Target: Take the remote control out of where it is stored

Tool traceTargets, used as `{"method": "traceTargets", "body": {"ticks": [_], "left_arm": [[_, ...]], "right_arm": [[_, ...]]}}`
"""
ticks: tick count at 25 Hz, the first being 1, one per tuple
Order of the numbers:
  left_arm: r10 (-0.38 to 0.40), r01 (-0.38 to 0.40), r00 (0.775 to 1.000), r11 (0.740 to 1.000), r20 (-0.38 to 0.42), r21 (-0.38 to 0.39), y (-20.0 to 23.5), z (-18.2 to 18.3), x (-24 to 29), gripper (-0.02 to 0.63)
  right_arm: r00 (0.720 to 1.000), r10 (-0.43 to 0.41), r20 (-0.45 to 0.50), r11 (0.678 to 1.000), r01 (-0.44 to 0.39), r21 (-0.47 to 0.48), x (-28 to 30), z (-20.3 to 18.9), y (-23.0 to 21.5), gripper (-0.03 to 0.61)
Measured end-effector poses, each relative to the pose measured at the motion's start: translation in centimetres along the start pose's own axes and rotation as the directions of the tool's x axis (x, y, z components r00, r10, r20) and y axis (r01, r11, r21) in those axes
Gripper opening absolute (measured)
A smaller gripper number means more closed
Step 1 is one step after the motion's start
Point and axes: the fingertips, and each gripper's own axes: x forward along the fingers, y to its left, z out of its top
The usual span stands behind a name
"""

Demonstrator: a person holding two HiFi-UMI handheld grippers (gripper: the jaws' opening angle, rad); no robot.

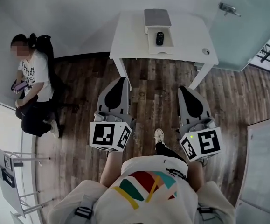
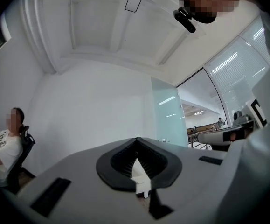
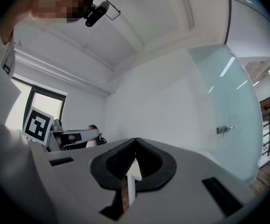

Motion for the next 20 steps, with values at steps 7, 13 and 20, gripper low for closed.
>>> {"method": "traceTargets", "body": {"ticks": [7,13,20], "left_arm": [[0.005,-0.006,1.0,0.998,0.013,0.058,-1.0,1.9,7.1,0.008],[0.045,-0.049,0.998,0.994,0.043,0.102,-0.9,1.9,10.6,0.009],[0.103,-0.107,0.994,0.986,0.036,0.126,-0.9,1.6,14.0,0.008]], "right_arm": [[0.999,-0.027,0.041,0.998,0.025,0.057,4.1,1.1,-6.7,0.002],[0.997,-0.043,0.063,0.997,0.038,0.074,7.4,0.4,-10.7,0.002],[0.999,0.017,0.046,0.992,-0.022,0.123,10.2,-0.7,-13.7,0.002]]}}
